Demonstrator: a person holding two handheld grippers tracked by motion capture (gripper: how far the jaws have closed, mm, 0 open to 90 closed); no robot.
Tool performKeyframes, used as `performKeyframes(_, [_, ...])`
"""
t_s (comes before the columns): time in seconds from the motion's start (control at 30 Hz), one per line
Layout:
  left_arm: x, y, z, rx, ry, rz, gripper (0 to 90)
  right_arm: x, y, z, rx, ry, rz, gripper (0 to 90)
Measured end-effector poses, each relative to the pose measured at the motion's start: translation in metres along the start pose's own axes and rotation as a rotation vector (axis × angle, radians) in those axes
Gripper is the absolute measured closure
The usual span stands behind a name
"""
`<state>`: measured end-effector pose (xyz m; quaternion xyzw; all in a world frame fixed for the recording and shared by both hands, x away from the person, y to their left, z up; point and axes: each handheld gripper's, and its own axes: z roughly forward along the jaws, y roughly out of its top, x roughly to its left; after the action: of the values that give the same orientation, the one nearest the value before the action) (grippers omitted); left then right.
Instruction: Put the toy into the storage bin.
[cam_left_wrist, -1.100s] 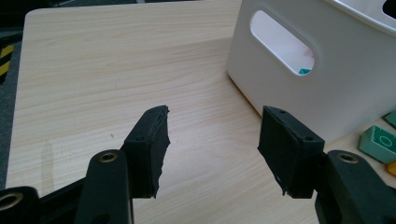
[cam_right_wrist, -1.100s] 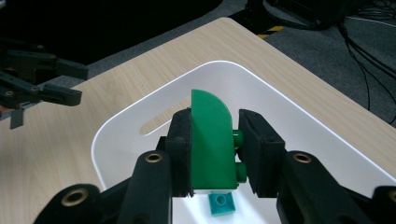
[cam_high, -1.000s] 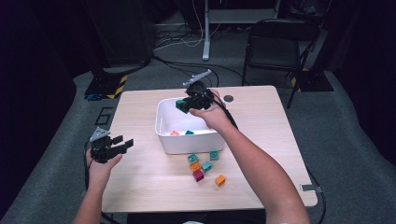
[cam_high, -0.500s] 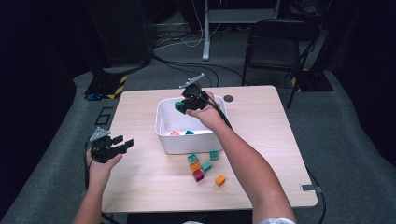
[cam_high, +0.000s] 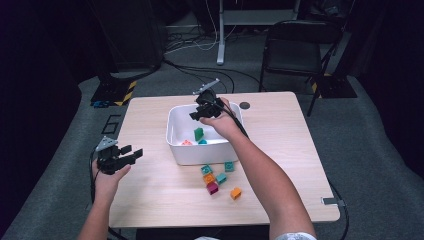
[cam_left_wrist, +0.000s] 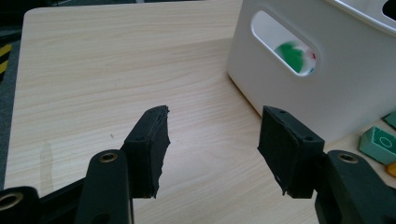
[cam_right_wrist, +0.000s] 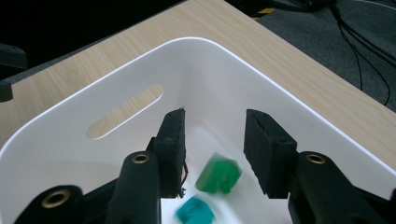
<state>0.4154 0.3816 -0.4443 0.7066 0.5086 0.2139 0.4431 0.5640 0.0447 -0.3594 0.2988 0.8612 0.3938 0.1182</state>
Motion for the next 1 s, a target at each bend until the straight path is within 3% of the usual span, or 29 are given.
performKeyframes(0.03, [0.000,0.000,0.000,0.002,0.000,0.000,42.2,0.002,0.000,-0.003,0.002,0.004,0.014,57.5])
performKeyframes(0.17, [-0.001,0.000,0.000,0.002,0.002,0.002,42.2,0.006,0.002,-0.018,-0.019,0.009,-0.001,55.2])
performKeyframes(0.2, [-0.001,0.000,0.000,0.005,-0.001,0.001,42.2,0.008,0.002,-0.024,-0.024,0.010,0.018,54.3])
performKeyframes(0.43, [-0.001,0.000,0.000,0.002,0.004,0.001,42.2,0.019,-0.006,-0.061,-0.067,0.013,0.003,52.6])
performKeyframes(0.83, [-0.002,-0.001,0.000,0.002,0.007,0.001,42.2,0.035,-0.034,-0.112,-0.078,0.012,-0.034,48.7])
performKeyframes(1.0, [-0.004,-0.001,0.000,0.004,0.006,0.002,42.2,0.043,-0.051,-0.129,-0.112,0.014,-0.043,46.2])
